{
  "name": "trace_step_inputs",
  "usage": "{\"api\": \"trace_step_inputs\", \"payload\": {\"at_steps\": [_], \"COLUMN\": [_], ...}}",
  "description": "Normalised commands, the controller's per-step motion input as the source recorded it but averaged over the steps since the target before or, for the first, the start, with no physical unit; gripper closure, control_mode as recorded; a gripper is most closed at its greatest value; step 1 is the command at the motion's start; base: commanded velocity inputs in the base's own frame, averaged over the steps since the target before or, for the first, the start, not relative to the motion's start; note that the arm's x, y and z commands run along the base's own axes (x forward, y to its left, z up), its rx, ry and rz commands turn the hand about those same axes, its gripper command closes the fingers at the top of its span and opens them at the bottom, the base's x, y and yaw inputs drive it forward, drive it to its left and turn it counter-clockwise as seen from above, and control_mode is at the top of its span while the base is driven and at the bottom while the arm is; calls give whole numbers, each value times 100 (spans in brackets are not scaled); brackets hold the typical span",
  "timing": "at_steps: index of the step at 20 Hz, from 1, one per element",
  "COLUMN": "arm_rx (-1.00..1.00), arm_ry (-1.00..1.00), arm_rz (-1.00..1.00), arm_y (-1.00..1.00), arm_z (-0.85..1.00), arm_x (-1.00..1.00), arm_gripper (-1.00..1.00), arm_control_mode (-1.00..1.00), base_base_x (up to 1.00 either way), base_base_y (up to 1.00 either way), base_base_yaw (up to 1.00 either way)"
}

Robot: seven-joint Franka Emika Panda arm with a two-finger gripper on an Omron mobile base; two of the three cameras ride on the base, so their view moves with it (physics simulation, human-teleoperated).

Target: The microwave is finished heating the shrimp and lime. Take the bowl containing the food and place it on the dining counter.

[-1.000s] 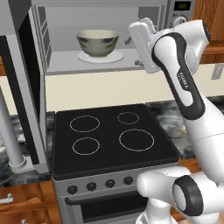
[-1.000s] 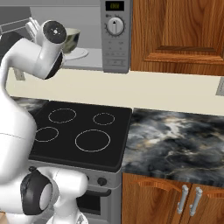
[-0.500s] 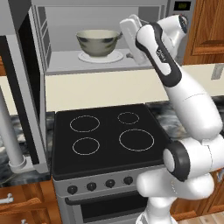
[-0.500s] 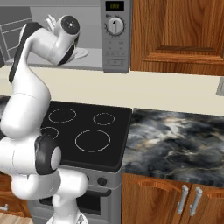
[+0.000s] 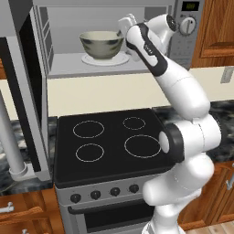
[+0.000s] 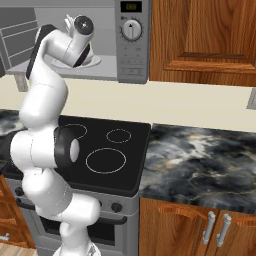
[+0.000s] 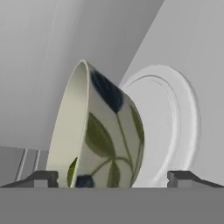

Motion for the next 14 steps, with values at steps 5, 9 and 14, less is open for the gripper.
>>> {"api": "trace_step_inputs", "payload": {"at_steps": [5, 9, 14], "arm_rx": [0, 0, 0], "arm_ry": [3, 4, 8], "arm_rz": [-7, -3, 0], "arm_y": [14, 19, 11], "arm_z": [0, 0, 0], "arm_x": [58, 39, 17], "arm_gripper": [-100, -100, -100], "arm_control_mode": [-100, -100, -100], "base_base_x": [0, 0, 0], "base_base_y": [0, 0, 0], "base_base_yaw": [0, 0, 0]}}
